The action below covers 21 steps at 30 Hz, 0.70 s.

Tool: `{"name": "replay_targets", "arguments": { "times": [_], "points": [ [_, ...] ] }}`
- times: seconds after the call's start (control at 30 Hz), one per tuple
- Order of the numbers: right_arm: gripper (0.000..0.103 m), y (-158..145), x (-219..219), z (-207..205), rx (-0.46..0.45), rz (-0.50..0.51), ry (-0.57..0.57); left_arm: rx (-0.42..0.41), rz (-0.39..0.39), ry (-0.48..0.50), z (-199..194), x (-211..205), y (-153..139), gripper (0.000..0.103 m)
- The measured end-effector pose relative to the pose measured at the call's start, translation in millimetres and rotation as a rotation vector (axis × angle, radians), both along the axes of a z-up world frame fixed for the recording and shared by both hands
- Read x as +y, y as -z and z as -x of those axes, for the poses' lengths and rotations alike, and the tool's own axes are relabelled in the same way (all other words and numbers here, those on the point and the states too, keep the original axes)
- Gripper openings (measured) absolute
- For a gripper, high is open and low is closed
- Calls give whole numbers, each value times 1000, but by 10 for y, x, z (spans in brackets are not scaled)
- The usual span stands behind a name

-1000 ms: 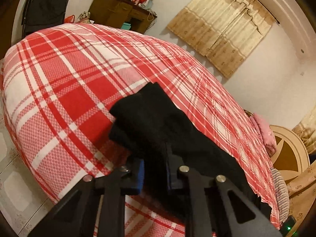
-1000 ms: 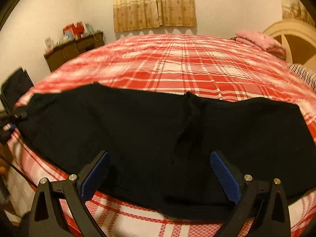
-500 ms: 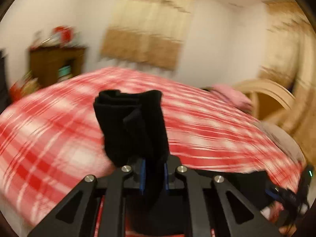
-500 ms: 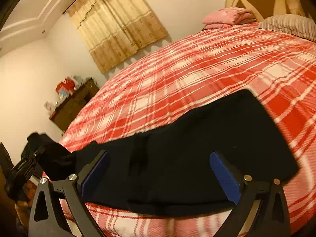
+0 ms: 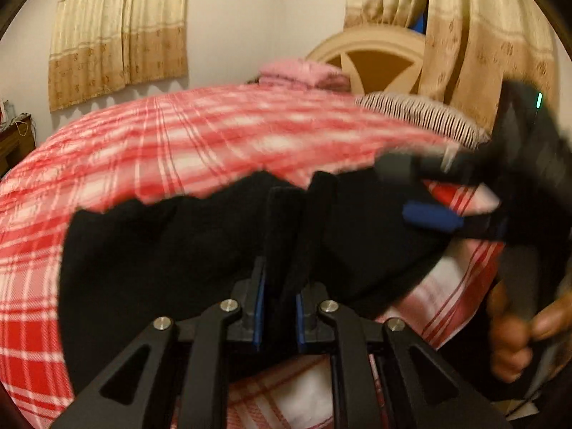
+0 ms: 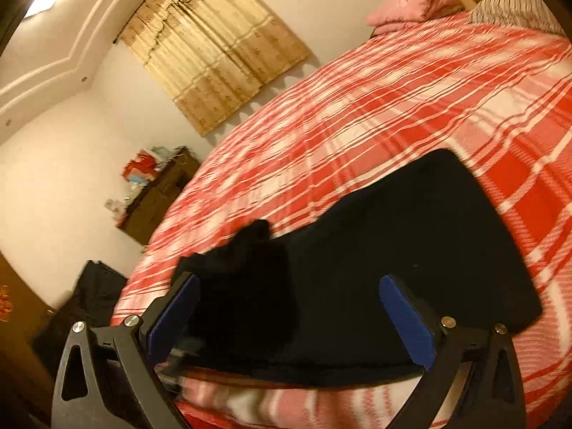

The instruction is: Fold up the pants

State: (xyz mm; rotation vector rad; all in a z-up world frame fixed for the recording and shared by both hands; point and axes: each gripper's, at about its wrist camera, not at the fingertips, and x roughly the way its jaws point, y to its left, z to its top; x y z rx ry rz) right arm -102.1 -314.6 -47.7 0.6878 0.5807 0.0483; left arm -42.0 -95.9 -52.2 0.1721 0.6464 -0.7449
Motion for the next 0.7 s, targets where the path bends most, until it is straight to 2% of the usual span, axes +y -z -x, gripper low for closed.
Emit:
{"name": "replay_targets", "arguments": {
  "times": [0.23,0.33,0.37,0.43,0.47,0.7],
  "points": [
    [102,37,27,-331,-7,-123,-98,-33,-11,0,45,26,4,14],
    [101,51,44,-511,-2,-114,-115,-30,-10,-3,58,-23,69,14],
    [99,66,46,-554,4,-112,-120,-33,-12,-3,63,-27,78,14],
    [76,116,98,-654,31,-115,-153,-32,-16,0,56,-43,93,14],
    [72,151,114,-677,46,-123,-169,-26,-17,1,50,-39,101,14],
    [72,272,287,-818,138,-77,-212,19,-51,-3,-4,-80,128,15]
  ]
}}
